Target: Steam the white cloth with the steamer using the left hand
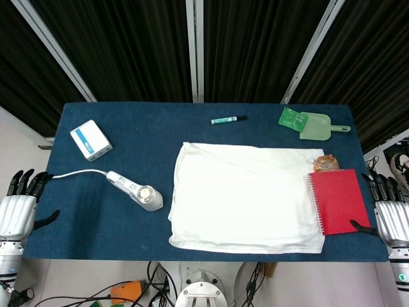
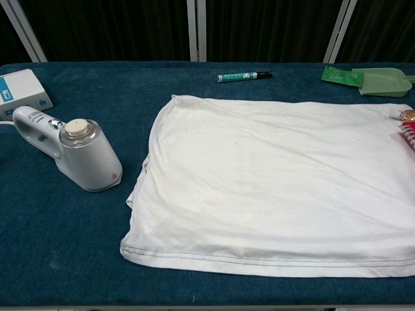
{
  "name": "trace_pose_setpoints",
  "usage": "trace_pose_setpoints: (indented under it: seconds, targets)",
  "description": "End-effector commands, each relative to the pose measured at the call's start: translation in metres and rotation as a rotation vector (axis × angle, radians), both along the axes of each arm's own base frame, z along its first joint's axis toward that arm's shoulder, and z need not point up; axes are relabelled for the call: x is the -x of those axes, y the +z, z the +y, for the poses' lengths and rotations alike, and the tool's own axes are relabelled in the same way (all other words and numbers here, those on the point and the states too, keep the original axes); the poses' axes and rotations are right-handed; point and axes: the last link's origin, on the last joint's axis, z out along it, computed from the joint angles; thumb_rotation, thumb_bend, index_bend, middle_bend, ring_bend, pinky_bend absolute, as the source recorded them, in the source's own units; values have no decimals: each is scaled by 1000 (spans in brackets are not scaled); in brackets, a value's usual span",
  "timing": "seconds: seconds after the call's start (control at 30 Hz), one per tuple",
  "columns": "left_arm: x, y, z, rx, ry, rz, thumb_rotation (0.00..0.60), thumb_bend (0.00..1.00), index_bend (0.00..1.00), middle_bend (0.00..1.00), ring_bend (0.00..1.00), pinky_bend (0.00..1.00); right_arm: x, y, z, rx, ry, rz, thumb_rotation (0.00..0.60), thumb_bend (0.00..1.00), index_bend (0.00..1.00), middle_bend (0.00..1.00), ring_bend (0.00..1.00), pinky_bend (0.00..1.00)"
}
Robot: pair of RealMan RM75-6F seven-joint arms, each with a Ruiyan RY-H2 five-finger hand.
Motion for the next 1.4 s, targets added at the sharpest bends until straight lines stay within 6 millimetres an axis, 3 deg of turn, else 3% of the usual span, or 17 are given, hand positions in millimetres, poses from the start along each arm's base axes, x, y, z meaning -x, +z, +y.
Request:
trace_pose_setpoints:
  seconds: [0.03,0.2,0.5,0.8,1.07,1.4]
  targets:
    - [0,-4,0,10,-1,1,600,103,169,152,55,0,0,0,-1,4,2,-4,600,81,0,0,0,0]
    - [-10,-12,13,52,-50,8,600,103,169,152,55,0,2,-5,1,-25,6,8,600,81,0,0,0,0]
    - [-49,-44,66,263,-213,159,600,103,171,163,66,0,8,-21,9,-150,-37,34,600,80,0,0,0,0]
    - [-76,-74,98,425,-251,285,600,104,204,182,82,0,13,-25,15,-157,-61,25,600,82,0,0,0,0]
    - [-85,-92,115,503,-233,366,600,103,298,316,199,0,17,-29,17,-160,-78,15,600,81,0,0,0,0]
    - [-86,-106,126,547,-199,401,600,103,353,377,247,0,22,-32,16,-163,-99,9,600,80,0,0,0,0]
